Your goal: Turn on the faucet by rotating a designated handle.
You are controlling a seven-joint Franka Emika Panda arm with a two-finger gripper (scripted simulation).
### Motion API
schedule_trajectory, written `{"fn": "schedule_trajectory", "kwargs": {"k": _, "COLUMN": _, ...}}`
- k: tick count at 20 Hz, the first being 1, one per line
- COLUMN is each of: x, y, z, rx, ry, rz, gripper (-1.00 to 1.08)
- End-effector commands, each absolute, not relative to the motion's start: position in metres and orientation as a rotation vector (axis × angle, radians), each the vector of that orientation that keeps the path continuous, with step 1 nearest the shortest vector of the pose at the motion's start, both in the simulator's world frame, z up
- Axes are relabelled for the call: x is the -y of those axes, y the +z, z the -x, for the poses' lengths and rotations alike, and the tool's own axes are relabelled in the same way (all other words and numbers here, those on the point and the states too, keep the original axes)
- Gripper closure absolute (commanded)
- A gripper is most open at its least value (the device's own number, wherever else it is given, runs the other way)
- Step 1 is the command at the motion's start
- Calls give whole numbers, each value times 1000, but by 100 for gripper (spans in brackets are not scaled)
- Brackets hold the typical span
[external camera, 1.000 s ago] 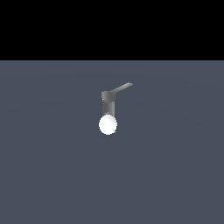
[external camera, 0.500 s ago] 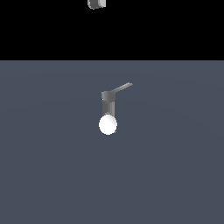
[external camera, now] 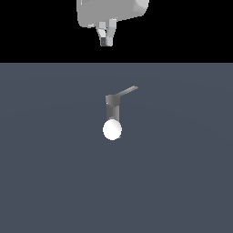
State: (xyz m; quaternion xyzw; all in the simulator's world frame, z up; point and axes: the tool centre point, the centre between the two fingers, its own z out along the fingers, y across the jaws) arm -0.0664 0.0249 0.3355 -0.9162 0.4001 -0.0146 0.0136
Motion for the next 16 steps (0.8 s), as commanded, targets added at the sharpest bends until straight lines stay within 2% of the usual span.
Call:
{"fn": "schedule_trajectory", "kwargs": {"k": 1, "x": -22, "y": 322, "z": 52, "rx": -1334, "ry": -42, "rz": 2815, "gripper": 108}}
{"fn": "schedule_trajectory", "kwargs": {"k": 16, "x": 19, "y": 235, "z": -32, "rx": -1851, "ry": -18, "rz": 2526, "gripper": 108}}
